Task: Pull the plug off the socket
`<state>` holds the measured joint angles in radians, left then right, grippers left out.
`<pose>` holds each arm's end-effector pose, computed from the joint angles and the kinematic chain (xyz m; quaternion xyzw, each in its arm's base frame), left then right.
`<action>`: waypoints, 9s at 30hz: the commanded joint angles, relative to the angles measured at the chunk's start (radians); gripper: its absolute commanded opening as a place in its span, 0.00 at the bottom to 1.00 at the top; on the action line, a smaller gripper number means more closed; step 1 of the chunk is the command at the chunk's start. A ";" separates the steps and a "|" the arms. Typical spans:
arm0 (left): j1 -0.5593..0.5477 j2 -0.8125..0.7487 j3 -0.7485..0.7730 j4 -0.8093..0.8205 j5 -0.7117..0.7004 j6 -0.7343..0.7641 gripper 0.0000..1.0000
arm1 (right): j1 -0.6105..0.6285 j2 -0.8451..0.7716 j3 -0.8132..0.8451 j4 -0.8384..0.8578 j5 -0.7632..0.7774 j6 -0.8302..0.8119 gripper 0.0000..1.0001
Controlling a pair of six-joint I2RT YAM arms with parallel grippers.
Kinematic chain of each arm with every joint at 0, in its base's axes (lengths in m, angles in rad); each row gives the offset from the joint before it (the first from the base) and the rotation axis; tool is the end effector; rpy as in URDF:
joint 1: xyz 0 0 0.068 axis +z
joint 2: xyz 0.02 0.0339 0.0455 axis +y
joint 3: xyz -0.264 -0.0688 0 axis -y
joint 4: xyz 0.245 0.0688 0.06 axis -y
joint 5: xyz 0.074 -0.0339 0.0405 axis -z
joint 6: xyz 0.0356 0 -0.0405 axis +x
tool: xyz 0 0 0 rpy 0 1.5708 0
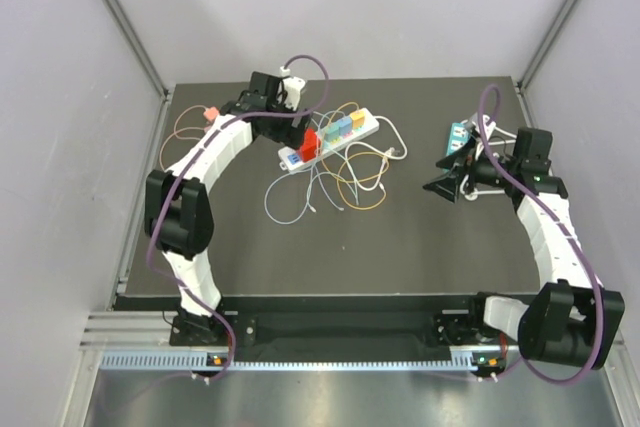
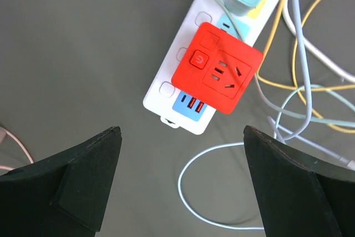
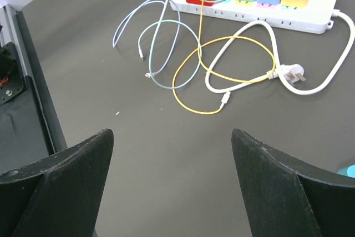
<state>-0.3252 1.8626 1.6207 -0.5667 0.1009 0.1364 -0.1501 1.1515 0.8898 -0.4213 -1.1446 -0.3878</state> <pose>0.4004 -0.1388 0.2868 0.2303 0.8982 -0.0816 0.3654 0.2357 -0.0029 0.2932 -0.3210 0.7263 0.3756 0.4780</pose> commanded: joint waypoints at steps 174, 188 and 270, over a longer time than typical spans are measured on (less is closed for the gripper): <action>-0.313 -0.290 -0.501 0.484 0.235 -0.328 0.00 | 0.250 0.705 0.097 0.707 0.398 0.900 0.00; -0.308 -0.335 -0.538 0.576 0.172 -0.607 0.00 | 0.248 0.679 0.057 0.731 0.439 0.874 0.00; 0.215 -0.434 -0.772 0.793 0.582 -0.788 0.98 | 0.201 0.706 0.066 0.822 0.253 0.937 0.00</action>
<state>-0.0181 1.4982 0.8684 0.0841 0.6018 -0.5880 0.0669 1.8767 0.9421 0.2996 -0.8333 0.5678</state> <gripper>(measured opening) 0.983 0.359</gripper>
